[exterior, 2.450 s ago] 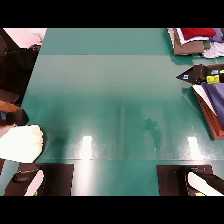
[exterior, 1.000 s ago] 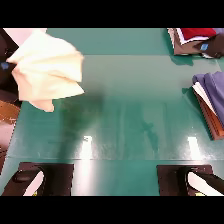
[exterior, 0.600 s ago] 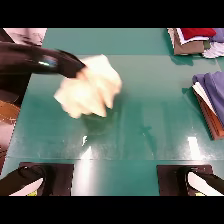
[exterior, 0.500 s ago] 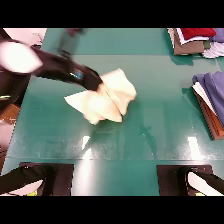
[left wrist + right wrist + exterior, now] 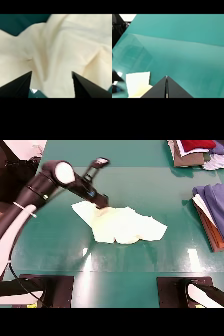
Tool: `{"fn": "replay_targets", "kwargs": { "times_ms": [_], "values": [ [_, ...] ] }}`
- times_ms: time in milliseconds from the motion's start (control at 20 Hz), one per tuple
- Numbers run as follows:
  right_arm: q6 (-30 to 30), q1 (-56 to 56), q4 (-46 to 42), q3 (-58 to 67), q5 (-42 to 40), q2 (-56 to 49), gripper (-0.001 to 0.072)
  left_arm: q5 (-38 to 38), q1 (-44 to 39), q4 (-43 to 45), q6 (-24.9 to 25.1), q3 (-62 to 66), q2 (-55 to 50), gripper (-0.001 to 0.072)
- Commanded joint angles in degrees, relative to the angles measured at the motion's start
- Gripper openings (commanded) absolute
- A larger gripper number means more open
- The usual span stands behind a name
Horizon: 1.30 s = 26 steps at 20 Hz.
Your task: Fold the shirts.
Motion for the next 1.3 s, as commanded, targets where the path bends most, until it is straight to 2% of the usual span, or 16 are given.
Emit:
{"fn": "replay_targets", "kwargs": {
  "times_ms": [0, 200, 400, 600, 700, 900, 950, 1000, 1050, 1100, 1250],
  "values": [
    [0.1, 0.4, 0.0, -2.4, -0.3, 0.0, 0.0016, -0.4, 12.4, -2.3, -2.1, -3.4, -0.5, 0.0589],
    [0.1, 0.4, 0.0, -5.9, -2.5, 0.0, 0.0016, 5.4, 22.0, -12.9, -1.4, -17.6, -0.5, 0.0589],
    [0.1, 0.4, 0.1, -8.5, -3.7, 0.0, 0.0016, 10.4, 26.4, -22.7, 2.0, -29.2, -0.7, 0.0589],
    [0.1, 0.4, 0.1, -9.1, -4.9, 0.0, 0.0016, 16.4, 24.0, -27.3, 5.0, -33.8, -0.9, 0.0589],
    [0.1, 0.4, 0.2, -9.1, -5.2, 0.0, 0.0016, 20.7, 21.4, -28.0, 4.9, -34.1, -1.5, 0.0588],
    [0.1, 0.4, 0.2, -9.1, -5.0, 0.0, 0.0017, 26.5, 17.8, -37.0, 4.9, -34.1, -4.7, 0.0588],
    [0.1, 0.4, 0.2, -9.1, -4.9, 0.0, 0.0017, 27.8, 17.5, -37.9, 4.9, -34.1, -4.8, 0.049],
    [0.1, 0.4, 0.0, -9.1, -4.1, 0.0, 0.0016, 28.2, 17.5, -38.9, 4.9, -33.9, -4.8, 0.028],
    [0.1, 0.4, -0.4, -9.1, -2.8, 0.0, 0.0016, 28.1, 17.7, -39.0, 4.9, -33.1, -4.8, 0.0117],
    [0.1, 0.4, -1.4, -9.2, -1.1, -0.1, 0.0017, 27.2, 18.0, -38.5, 5.0, -31.9, -4.7, 0.0023],
    [0.1, 0.4, -7.9, -9.2, 6.4, -0.8, 0.0016, 24.6, 18.9, -36.9, 8.0, -27.3, -2.8, 0.002]
  ]
}}
